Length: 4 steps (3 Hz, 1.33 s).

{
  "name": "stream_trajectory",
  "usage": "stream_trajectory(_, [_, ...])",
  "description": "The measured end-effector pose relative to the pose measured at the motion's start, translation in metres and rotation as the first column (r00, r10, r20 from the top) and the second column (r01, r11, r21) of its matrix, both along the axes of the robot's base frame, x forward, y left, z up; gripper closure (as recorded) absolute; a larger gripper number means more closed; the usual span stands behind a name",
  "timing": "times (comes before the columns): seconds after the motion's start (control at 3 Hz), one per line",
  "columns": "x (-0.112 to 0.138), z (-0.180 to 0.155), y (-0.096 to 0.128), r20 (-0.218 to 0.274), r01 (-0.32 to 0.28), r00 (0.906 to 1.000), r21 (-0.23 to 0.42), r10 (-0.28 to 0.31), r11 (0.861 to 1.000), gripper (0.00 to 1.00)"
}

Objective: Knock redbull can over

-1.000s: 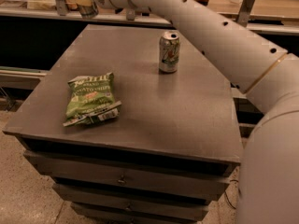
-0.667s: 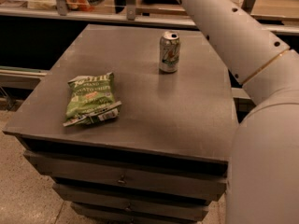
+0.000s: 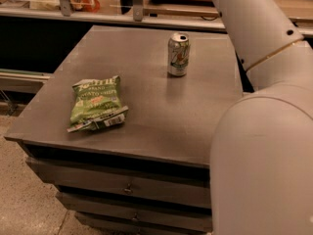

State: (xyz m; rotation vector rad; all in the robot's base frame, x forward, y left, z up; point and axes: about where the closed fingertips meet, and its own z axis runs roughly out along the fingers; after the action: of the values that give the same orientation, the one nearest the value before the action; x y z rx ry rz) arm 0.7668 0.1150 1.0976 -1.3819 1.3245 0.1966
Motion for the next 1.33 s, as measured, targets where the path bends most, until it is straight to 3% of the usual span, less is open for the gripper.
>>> stream_trajectory(0.33, [-0.006,-0.014,-0.005,0.058,-0.094,0.9925,-0.2,0.107,0.975,1.0])
stream_trajectory(0.67, [-0.017,-0.035,-0.01,0.051,-0.166,0.9799,-0.325,0.193,0.931,1.0])
stream_trajectory(1.0, [-0.017,-0.039,-0.004,0.041,-0.175,0.9789,-0.332,0.2,0.927,1.0])
stream_trajectory(1.33, [-0.05,-0.066,0.012,0.008,-0.289,0.9463,-0.431,0.323,0.855,1.0])
